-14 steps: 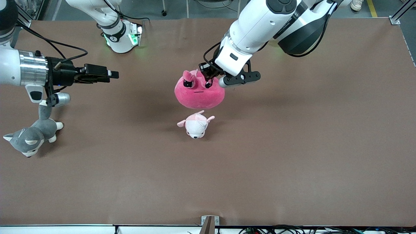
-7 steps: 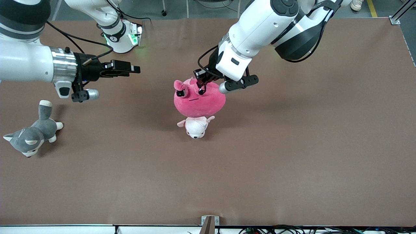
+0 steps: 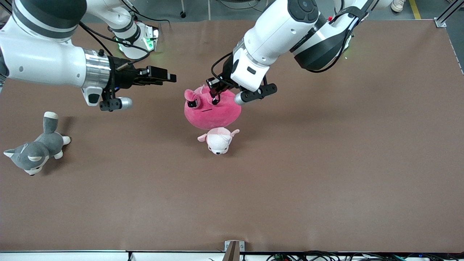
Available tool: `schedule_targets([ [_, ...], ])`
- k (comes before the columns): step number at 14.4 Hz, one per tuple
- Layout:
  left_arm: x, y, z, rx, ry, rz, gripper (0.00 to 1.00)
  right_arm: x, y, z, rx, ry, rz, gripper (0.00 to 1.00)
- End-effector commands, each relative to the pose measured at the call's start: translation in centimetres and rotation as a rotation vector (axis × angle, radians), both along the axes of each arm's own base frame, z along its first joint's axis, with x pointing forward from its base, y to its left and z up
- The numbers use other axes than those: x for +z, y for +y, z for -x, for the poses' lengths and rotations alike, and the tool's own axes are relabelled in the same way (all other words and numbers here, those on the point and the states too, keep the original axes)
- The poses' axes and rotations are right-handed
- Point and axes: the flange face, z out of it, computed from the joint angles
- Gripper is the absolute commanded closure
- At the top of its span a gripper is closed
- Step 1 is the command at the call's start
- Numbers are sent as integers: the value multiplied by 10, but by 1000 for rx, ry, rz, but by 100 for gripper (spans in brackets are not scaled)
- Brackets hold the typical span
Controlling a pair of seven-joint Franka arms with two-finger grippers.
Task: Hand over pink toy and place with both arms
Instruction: 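Grasp the pink toy with the right gripper beside the left gripper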
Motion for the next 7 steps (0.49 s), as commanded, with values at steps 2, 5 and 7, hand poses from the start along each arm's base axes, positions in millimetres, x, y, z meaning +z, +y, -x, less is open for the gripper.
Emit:
schedule_targets([
  [2, 10, -7, 1, 17, 11, 36, 100, -9, 17, -8, -35, 12, -7, 28],
  [5, 9, -10, 4, 12, 13, 34, 100, -15, 31, -6, -14, 13, 1, 28],
  [7, 8, -11, 5, 13, 16, 34, 100, -18, 32, -9, -26, 4, 2, 28],
])
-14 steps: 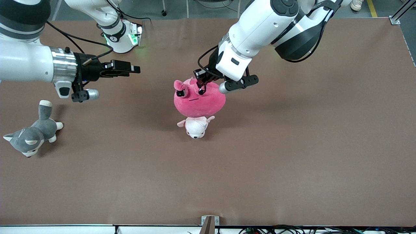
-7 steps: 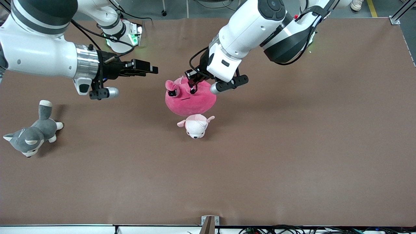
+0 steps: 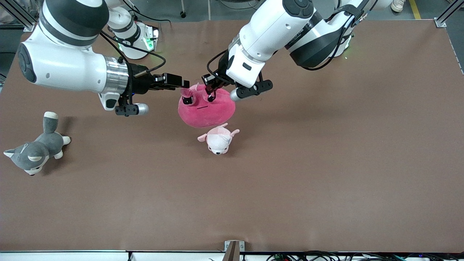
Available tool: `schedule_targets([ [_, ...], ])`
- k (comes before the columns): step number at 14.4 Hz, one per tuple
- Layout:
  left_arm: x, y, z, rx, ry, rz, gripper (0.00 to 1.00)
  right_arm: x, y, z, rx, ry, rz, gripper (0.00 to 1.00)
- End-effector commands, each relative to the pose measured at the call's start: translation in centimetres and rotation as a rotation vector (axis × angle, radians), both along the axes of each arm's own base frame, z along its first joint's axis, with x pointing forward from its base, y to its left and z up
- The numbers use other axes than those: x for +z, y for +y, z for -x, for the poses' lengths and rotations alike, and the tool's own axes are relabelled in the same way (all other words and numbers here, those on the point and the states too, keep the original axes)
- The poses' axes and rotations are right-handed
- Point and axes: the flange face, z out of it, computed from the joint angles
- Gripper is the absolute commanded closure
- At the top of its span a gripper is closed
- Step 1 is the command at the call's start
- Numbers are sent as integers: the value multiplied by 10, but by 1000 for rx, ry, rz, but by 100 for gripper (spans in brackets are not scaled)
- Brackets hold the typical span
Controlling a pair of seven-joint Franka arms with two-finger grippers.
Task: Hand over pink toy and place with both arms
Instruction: 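Grasp the pink toy with the right gripper beside the left gripper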
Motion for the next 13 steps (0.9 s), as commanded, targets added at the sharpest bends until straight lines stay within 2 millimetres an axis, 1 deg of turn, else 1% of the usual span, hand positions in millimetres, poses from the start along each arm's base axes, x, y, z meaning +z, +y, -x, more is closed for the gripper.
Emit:
schedule_targets([
  [1, 3, -6, -1, 10, 15, 27, 100, 2, 8, -3, -13, -4, -9, 28],
  [3, 3, -6, -1, 10, 15, 27, 100, 1, 10, -5, -14, -12, -9, 28],
  [4, 3, -6, -1, 10, 15, 27, 100, -2, 10, -6, -11, -16, 2, 28],
  [6, 5, -6, -1, 9, 13, 29, 100, -7, 12, -8, 12, -42, 55, 29],
  [7, 6, -6, 0, 9, 12, 30, 100, -4, 15, -8, 18, -53, 61, 29],
  [10, 5, -9, 2, 3, 10, 28, 100, -7, 16, -10, 19, -49, 61, 29],
  [12, 5, -9, 2, 3, 11, 29, 100, -9, 22, -8, 27, -49, 64, 30],
  [13, 6, -9, 3, 2, 10, 30, 100, -10, 22, -11, 14, -63, 63, 31],
])
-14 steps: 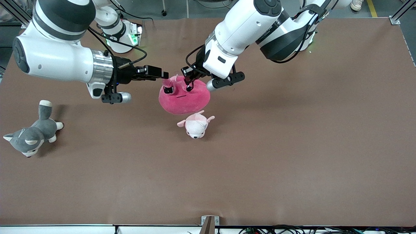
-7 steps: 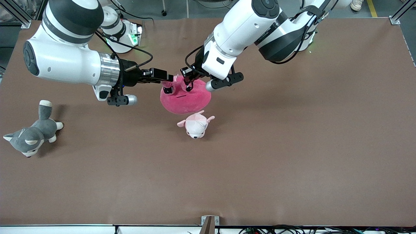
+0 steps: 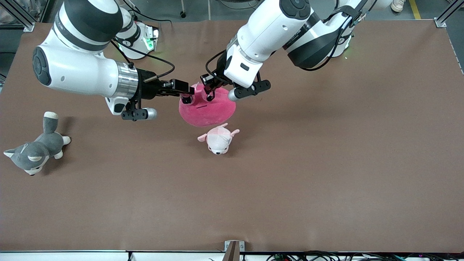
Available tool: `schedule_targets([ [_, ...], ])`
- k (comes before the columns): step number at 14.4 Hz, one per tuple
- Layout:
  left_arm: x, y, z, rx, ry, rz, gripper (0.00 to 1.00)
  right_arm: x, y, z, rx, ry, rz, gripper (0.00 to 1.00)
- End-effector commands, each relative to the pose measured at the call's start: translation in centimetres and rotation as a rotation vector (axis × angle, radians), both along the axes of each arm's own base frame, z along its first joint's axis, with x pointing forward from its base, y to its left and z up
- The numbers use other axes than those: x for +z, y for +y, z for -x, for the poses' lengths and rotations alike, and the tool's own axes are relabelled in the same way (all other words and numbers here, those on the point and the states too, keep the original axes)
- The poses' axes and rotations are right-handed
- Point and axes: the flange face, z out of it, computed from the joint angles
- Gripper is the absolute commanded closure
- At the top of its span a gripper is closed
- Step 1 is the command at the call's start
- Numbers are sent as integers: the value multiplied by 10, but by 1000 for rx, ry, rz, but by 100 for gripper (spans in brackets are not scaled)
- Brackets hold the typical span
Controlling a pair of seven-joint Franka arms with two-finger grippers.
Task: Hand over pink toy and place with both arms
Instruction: 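Grasp the pink toy with the right gripper beside the left gripper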
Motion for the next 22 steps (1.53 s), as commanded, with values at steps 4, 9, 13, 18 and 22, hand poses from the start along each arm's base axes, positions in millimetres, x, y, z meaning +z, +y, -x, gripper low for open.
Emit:
schedule_targets([
  [4, 7, -5, 0, 6, 4, 28, 100, 1, 6, -5, -3, -36, 11, 43],
  [9, 6, -4, -1, 5, 4, 26, 100, -1, 2, -7, 10, -52, 25, 52],
  [13, 7, -4, -1, 5, 2, 27, 100, -2, 1, -7, 13, -52, 32, 92],
  [18, 7, -3, -2, 5, 1, 27, 93, -2, -5, -9, 9, -47, 34, 98],
  [22, 13, 7, -8, 19, -18, 20, 46, -1, -23, -9, 16, -10, 48, 99],
])
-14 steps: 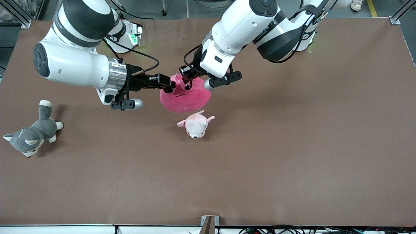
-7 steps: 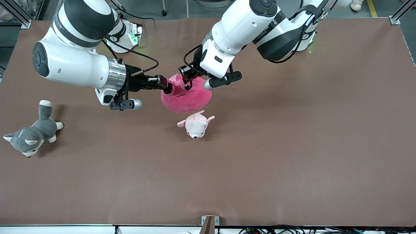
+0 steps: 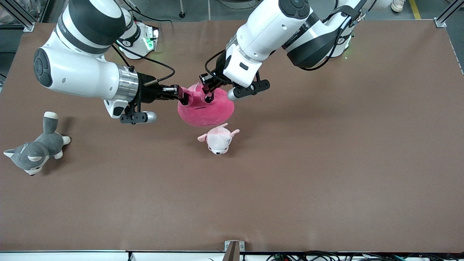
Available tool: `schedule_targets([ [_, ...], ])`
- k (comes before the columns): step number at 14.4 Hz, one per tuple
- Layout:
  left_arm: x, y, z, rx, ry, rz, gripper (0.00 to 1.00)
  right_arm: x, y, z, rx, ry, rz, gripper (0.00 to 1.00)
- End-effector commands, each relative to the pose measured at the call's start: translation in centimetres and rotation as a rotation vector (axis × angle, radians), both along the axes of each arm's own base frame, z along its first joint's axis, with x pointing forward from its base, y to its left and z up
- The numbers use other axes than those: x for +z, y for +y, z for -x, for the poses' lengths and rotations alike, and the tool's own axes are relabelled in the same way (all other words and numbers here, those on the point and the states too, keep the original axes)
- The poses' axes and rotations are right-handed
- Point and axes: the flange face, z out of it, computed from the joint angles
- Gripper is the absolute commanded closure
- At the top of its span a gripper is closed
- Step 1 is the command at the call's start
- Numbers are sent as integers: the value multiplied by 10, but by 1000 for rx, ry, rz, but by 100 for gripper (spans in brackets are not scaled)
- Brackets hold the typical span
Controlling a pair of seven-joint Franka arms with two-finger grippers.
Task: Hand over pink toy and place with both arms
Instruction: 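Open the left gripper and withdraw it while the right gripper carries the toy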
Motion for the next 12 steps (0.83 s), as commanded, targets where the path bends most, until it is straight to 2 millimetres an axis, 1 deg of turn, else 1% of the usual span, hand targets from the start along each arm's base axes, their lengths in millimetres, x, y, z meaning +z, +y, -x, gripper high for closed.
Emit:
schedule_targets([
  [1, 10, 9, -9, 17, -27, 0, 4, 7, -16, -2, 5, 10, 10, 99],
  [2, 12, 13, -11, 15, -57, -22, 0, 8, -21, -2, 3, 9, 17, 99],
  [4, 18, 32, -22, 28, -138, -101, 0, 8, -44, -8, -9, 23, 41, 99],
  [6, 12, 58, -41, 44, -161, -187, 0, 6, -90, -17, -21, 41, 42, 99],
  [7, 8, 74, -51, 47, -173, -239, 0, 3, -119, -24, -53, 55, 40, 99],
  [9, 2, 105, -67, -3, -198, -348, 0, -1, -157, -33, -102, 53, 57, 99],
  [10, 0, 131, -81, -16, -206, -394, 0, -4, -171, -36, -103, 42, 87, 99],
  [11, 4, 158, -93, -31, -212, -419, 0, -6, -181, -37, -92, 27, 118, 99],
  [12, 2, 181, -103, -59, -209, -442, 0, -12, -191, -39, -79, 19, 151, 99],
])
